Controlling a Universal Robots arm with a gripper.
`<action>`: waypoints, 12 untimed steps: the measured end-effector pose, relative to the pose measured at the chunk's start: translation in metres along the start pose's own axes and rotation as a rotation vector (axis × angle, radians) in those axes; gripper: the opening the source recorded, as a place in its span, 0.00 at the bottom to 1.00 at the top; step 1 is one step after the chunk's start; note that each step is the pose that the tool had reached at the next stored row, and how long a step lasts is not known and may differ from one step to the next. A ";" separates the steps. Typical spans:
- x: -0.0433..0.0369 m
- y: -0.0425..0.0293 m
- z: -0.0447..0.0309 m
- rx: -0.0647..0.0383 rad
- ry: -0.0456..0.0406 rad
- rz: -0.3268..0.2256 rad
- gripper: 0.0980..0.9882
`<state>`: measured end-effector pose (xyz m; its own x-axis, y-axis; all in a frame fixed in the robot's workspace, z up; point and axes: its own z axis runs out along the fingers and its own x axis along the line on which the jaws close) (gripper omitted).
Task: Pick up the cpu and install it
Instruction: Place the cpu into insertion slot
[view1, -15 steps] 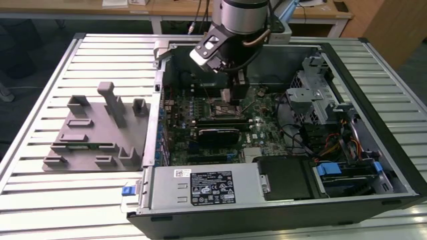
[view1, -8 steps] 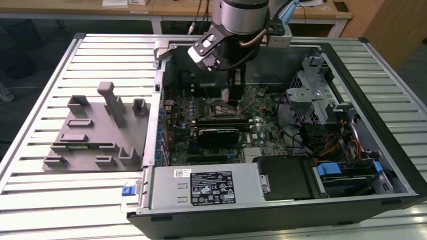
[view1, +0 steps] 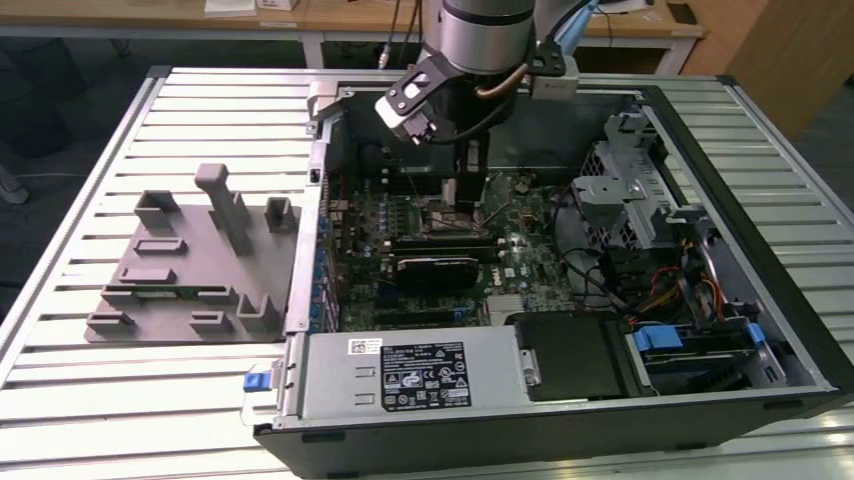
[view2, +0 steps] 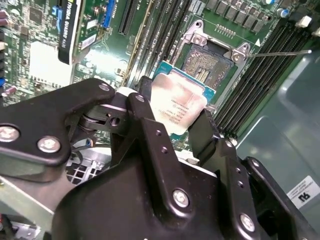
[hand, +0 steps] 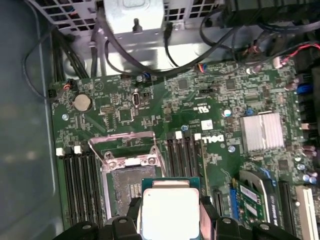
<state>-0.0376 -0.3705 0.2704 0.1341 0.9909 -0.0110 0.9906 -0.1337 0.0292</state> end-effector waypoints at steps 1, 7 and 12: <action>0.0006 -0.0001 0.0015 -0.001 0.0006 -0.009 0.50; 0.0037 -0.0014 0.0109 -0.010 0.0031 -0.058 0.50; 0.0091 -0.0039 0.0187 -0.016 0.0045 -0.080 0.50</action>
<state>-0.0397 -0.3612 0.2515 0.0539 0.9985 -0.0094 0.9976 -0.0534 0.0442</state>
